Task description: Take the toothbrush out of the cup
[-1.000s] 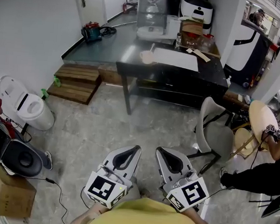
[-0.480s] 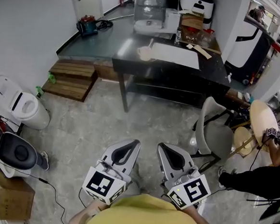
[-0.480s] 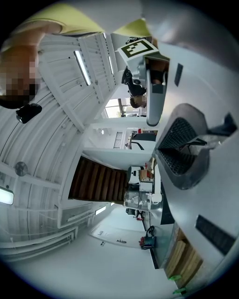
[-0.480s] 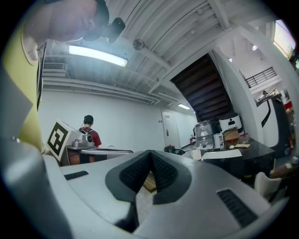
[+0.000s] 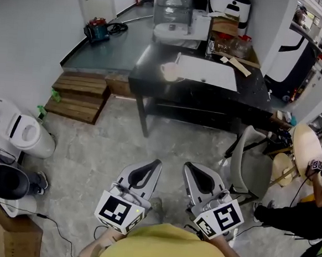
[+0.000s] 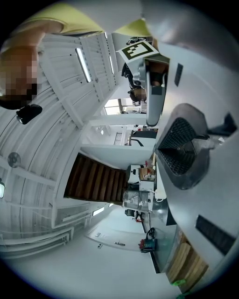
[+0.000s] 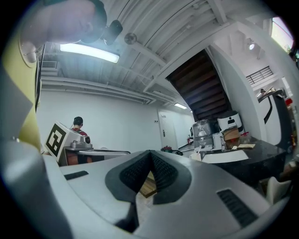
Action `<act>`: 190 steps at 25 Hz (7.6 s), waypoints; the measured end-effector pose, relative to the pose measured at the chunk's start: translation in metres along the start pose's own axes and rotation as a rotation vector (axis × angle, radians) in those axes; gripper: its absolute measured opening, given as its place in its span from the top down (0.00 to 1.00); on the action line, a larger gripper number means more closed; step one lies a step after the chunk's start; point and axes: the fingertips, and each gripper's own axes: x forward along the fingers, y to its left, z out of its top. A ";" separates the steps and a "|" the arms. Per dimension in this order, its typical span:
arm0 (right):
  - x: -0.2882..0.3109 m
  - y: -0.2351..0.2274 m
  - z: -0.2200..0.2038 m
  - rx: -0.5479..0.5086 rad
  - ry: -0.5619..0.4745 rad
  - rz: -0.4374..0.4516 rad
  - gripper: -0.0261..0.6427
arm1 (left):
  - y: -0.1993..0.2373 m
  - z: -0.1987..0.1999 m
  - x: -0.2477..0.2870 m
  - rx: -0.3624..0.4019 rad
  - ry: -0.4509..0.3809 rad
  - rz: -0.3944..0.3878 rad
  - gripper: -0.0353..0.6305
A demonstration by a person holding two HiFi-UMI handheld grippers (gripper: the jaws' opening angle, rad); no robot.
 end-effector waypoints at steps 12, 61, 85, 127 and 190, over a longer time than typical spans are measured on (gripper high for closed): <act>0.064 -0.036 -0.010 0.026 0.024 -0.093 0.94 | 0.067 -0.002 0.044 -0.027 0.005 -0.068 0.93; 0.272 -0.259 -0.009 0.084 0.077 0.107 0.94 | 0.233 0.012 0.274 -0.048 0.020 0.115 0.93; 0.363 -0.309 -0.015 0.128 0.108 0.043 0.94 | 0.312 0.011 0.349 -0.072 0.063 0.004 0.93; 0.439 -0.401 -0.058 0.203 0.185 -0.148 0.94 | 0.382 -0.011 0.447 -0.106 0.177 -0.125 0.93; 0.499 -0.415 -0.073 0.388 0.194 -0.038 0.92 | 0.419 -0.024 0.438 -0.127 0.199 -0.051 0.93</act>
